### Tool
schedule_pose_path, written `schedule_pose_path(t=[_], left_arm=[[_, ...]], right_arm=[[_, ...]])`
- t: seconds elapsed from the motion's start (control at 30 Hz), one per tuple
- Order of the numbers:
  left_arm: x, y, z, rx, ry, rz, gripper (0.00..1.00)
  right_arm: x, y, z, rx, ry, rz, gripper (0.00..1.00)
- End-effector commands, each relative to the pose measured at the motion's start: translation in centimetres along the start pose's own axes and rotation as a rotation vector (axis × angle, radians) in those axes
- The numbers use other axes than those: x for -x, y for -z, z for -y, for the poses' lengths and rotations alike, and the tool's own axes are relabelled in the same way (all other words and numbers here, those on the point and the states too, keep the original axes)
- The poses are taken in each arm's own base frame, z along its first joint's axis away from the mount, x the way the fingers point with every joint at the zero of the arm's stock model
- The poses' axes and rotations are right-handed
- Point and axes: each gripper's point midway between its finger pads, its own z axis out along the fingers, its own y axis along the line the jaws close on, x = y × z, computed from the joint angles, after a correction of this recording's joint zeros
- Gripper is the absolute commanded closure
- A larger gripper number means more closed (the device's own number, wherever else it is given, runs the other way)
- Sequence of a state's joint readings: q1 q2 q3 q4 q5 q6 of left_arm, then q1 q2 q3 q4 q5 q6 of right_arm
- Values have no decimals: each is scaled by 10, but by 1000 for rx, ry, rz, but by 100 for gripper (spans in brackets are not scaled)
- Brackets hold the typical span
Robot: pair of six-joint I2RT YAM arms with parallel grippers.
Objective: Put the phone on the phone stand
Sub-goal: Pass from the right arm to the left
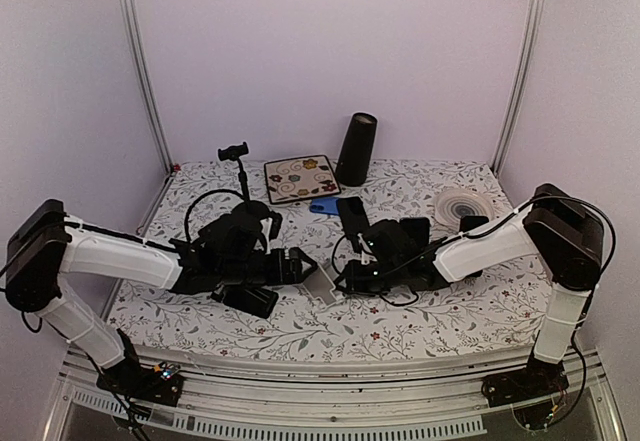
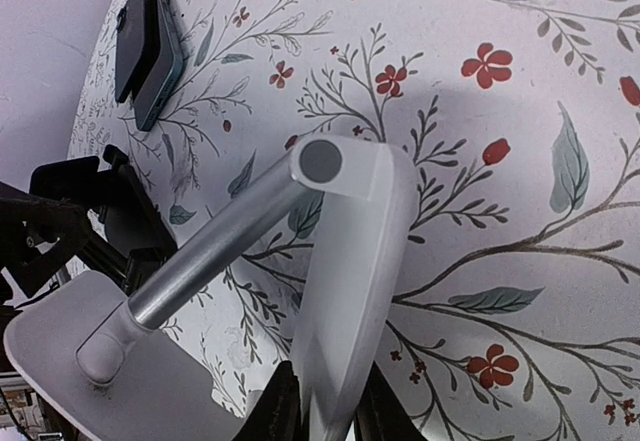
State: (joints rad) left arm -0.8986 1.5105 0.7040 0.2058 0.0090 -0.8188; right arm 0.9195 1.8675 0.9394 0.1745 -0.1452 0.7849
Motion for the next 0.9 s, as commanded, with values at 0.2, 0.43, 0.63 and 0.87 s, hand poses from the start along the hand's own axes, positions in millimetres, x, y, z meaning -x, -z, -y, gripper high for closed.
schedule_pose_path(t=[0.2,0.43,0.63,0.87], left_arm=[[-6,-30,25,16,2,-11,4],[-12,-40,15,125,35,-24,15],[-19,-43,14,153,51,-24,19],[-19,-44,17,158,46,-16,39]], right_arm=[[10,10,-12,52,18,31,79],[10,12,-11,49,21,38,79],[11,13,-13,52,26,40,78],[15,17,-16,57,36,54,78]])
